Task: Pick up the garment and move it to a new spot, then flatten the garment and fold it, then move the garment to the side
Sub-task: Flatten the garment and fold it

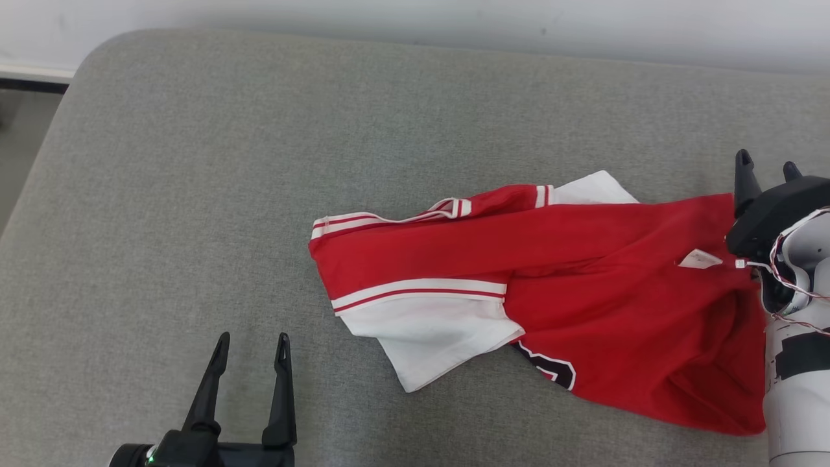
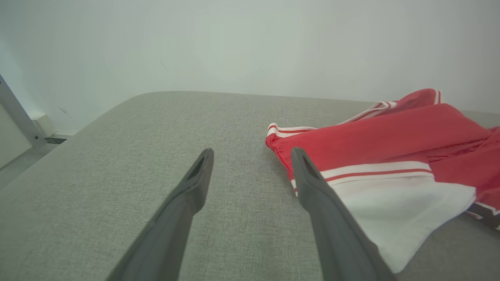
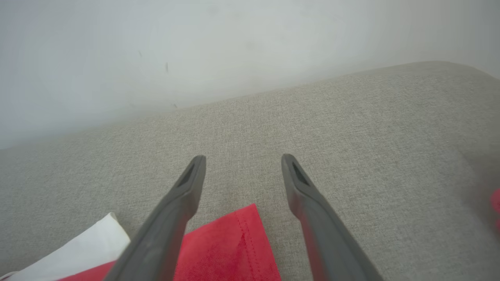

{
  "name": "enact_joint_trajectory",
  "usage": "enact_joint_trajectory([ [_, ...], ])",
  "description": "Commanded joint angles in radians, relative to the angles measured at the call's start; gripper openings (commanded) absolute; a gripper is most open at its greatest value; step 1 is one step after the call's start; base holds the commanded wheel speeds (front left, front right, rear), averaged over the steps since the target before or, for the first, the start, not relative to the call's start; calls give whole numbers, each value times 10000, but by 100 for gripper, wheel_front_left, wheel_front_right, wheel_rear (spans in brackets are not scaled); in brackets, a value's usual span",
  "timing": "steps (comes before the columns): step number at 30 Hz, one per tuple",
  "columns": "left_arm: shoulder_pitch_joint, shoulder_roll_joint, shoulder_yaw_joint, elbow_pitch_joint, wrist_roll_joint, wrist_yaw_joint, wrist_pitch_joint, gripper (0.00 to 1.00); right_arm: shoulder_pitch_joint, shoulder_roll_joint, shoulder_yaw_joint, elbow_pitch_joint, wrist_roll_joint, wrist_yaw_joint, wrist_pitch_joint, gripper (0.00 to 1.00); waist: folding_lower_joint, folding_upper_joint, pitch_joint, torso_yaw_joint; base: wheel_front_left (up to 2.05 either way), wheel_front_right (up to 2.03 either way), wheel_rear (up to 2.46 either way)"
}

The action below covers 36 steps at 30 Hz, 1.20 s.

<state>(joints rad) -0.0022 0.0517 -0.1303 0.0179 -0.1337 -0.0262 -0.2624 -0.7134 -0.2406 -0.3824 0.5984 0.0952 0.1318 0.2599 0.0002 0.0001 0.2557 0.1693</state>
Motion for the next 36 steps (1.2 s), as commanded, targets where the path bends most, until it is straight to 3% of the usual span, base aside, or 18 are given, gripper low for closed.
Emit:
enact_joint_trajectory([
  [1,-82,-18,3,-40,-131,56,-32,100,-5,45,-102,63,-203,-26,-150,100,-2,-1,168,201,0,0,0],
  [8,88,-18,29,28,-136,61,-32,100,993,628,-296,-705,-135,-26,-891,100,-2,-1,-297,-219,0,0,0],
  [13,278,-15,8,96,-116,52,-32,100,2923,1290,193,-2315,273,-26,-1319,100,-2,-1,-726,-644,0,0,0],
  [18,468,-13,166,151,14,58,-32,100,4792,1723,992,-3748,639,-26,-2456,100,-2,-1,-1105,-1055,0,0,0],
  [28,853,-15,280,521,43,2,-32,100,6633,1917,1358,-4316,-118,-26,-4368,100,-2,-1,-1929,-1472,0,0,0],
  [36,1196,-15,245,904,-1,24,-32,100,7340,1919,1893,-3862,19,-26,-4677,100,-2,-1,-2557,-1594,0,0,0],
])
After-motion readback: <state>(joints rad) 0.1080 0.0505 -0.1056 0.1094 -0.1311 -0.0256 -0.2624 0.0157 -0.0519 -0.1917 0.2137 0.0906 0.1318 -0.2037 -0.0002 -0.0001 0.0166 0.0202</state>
